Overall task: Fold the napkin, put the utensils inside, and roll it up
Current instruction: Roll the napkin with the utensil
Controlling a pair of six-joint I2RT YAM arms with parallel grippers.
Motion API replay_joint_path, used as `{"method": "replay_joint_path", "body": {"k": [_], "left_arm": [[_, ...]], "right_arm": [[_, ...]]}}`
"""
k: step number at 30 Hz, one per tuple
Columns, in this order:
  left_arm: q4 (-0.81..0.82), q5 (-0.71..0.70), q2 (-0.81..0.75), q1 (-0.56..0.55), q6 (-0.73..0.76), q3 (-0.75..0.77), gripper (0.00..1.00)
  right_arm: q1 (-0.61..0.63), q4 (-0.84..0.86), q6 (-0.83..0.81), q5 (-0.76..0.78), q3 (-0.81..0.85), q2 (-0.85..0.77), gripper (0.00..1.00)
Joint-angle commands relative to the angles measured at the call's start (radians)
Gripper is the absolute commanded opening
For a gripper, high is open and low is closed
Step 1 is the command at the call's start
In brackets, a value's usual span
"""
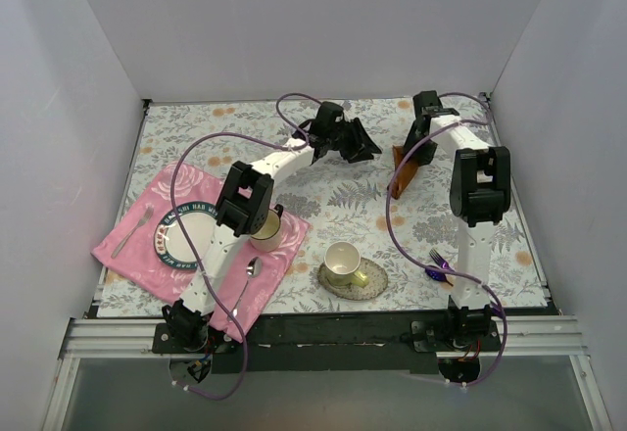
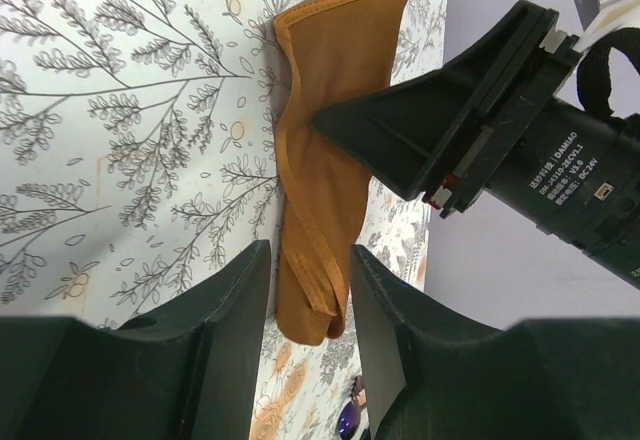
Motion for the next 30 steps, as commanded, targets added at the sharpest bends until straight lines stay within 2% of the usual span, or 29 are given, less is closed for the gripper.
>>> {"method": "replay_joint_path", "body": {"k": [1, 4, 6, 14, 17, 20, 22, 25, 30], "left_arm": [[-0.01, -0.004, -0.102, -0.021, 0.012, 0.013, 0.37], [-0.001, 0.004, -0.087, -0.027, 0.003, 0.027, 0.37], [0.011, 0.01, -0.081, -0.033, -0.005, 0.038, 0.37], [0.017, 0.007, -0.097, -0.036, -0.02, 0.047, 0.36], [0.016, 0.007, -0.099, -0.036, -0.023, 0.042, 0.36], [0.002, -0.011, -0.11, -0.034, -0.016, 0.007, 0.34], [-0.018, -0.045, -0.111, -0.034, 0.004, 0.001, 0.32], [-0.038, -0.05, -0.076, -0.033, 0.032, 0.018, 0.24], [-0.067, -0.067, -0.041, -0.033, 0.072, 0.021, 0.12]], "right_arm": [[-0.031, 0.106, 0.016, -0.115, -0.148, -0.091, 0.42], [-0.056, 0.226, 0.002, -0.249, -0.22, -0.136, 0.32], [-0.067, 0.275, -0.015, -0.321, -0.251, -0.156, 0.3], [-0.077, 0.499, -0.035, -0.649, -0.392, -0.219, 0.28], [-0.077, 0.542, -0.006, -0.746, -0.417, -0.214, 0.28], [-0.08, 0.653, 0.037, -0.798, -0.478, -0.232, 0.3], [-0.08, 0.654, 0.048, -0.841, -0.489, -0.222, 0.32], [-0.084, 0.68, 0.056, -0.872, -0.504, -0.214, 0.37], [-0.102, 0.686, 0.045, -0.91, -0.518, -0.203, 0.38]]}}
